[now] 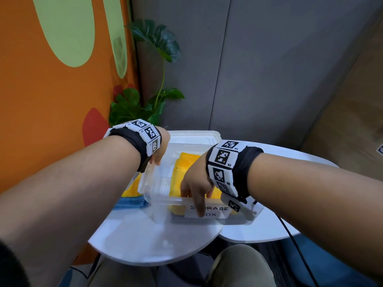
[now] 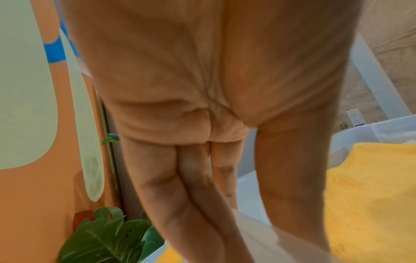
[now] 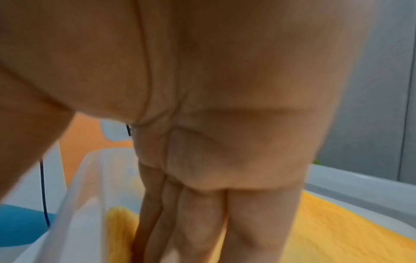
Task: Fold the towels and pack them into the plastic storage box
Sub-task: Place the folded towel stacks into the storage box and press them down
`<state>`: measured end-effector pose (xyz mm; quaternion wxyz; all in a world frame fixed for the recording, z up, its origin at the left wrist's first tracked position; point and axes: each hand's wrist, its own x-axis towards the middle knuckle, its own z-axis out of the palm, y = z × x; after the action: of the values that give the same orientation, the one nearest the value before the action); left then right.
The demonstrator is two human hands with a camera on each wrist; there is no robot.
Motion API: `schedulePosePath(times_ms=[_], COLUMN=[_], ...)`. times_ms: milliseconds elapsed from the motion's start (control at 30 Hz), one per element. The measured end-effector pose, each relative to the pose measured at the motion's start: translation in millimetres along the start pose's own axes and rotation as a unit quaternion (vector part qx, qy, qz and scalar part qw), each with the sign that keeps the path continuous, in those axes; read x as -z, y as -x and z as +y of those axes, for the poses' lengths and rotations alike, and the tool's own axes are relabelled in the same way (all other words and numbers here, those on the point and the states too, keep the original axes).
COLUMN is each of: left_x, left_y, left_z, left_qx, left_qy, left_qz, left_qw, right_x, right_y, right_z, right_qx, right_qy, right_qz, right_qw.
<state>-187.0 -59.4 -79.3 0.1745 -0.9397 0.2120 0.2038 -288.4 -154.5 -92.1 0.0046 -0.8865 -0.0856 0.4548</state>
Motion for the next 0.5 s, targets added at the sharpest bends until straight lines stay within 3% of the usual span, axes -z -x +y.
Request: schedulePosePath(times_ms=[167,500], left_x=[0.1,-2.2], left_y=[0.9,2.6], left_z=[2.0,-4.3], left_qx=[0.000,-0.012], left_qy=[-0.020,0.037], left_qz=[0.000,0.006], left_qw=[1.000,0.999], right_x=[-4.1,-5.0], right_y=[-5.5,-1.7], right_z=[-3.1,-12.2], right_qx=[-0.015,-0.038], right_qy=[-0.115,-0.061], right_qz=[-0.067,0.005], right_qw=[0.991,0.997])
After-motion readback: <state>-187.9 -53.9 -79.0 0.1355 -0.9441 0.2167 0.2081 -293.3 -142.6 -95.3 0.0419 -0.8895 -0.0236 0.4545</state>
